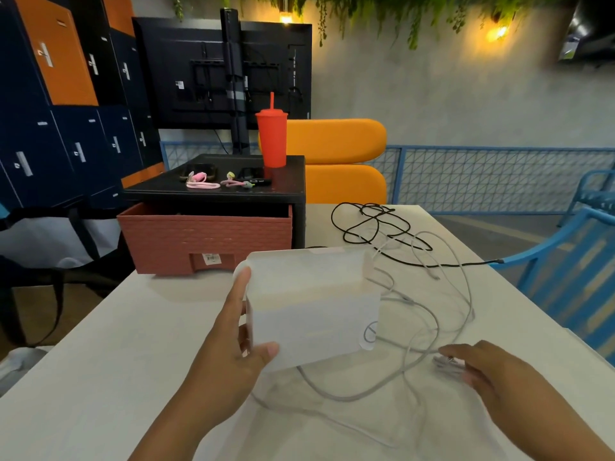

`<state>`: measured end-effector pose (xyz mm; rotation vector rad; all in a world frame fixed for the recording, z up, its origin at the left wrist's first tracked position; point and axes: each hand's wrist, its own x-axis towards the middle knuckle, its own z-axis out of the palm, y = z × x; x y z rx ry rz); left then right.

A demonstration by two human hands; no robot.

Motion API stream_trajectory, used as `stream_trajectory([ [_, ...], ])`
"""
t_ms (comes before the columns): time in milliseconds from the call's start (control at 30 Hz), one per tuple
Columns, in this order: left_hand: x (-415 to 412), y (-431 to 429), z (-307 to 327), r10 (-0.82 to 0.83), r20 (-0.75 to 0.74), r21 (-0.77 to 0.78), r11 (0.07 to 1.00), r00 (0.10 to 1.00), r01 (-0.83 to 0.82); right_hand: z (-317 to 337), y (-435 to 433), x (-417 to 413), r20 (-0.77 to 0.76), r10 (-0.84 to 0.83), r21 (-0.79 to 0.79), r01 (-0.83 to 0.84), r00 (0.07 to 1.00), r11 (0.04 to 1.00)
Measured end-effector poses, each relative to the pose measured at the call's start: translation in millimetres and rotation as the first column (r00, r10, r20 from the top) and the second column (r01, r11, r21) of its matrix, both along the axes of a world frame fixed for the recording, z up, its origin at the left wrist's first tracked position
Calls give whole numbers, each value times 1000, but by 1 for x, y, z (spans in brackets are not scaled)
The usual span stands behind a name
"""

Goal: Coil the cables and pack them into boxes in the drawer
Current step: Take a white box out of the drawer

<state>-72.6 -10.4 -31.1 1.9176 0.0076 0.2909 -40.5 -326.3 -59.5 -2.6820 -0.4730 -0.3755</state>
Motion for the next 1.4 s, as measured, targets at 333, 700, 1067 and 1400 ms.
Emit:
stream_trajectory([
  [333, 1, 3, 1, -38, 16, 128, 991, 999, 35, 89, 39, -13, 222, 219, 301, -280, 950, 912],
  [700, -8, 6, 10, -56, 116, 187, 982, 992, 33, 83, 108, 17, 396, 400, -173, -361, 826, 916],
  [1067, -9, 16, 16, -54, 87, 218, 975, 995, 34, 89, 123, 42, -5, 444, -340, -419, 896, 842],
  [1400, 23, 61, 18, 24, 54, 131, 991, 998, -31, 71, 109, 58, 173, 328, 271, -365, 929, 891],
])
